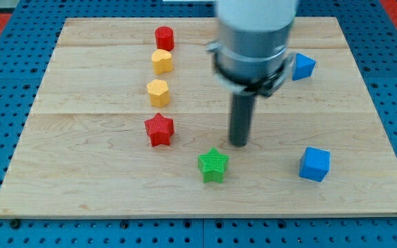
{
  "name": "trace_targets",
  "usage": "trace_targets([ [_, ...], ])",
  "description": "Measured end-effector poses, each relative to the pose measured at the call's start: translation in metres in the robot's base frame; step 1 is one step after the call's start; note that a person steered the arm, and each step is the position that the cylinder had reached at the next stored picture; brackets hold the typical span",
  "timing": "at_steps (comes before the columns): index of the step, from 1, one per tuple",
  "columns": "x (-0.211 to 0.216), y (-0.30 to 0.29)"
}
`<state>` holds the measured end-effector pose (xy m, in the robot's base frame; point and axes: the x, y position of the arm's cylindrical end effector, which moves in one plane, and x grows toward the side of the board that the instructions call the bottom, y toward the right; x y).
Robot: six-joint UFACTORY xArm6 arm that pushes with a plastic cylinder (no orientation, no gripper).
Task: Push the blue triangle closer to the yellow hexagon
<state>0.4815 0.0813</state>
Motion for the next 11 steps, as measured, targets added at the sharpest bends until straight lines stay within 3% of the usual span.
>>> trace_targets([
  [1, -0.069, 0.101],
  [2, -0.114, 0.167],
  [3, -0.14, 0.166],
  [4, -0.149, 0.137],
  [6, -0.11, 0.02],
  [7, -0.106, 0.066],
  [9, -0.08, -0.043],
  [10, -0.08, -0.077],
  [11, -0.049, -0.073],
])
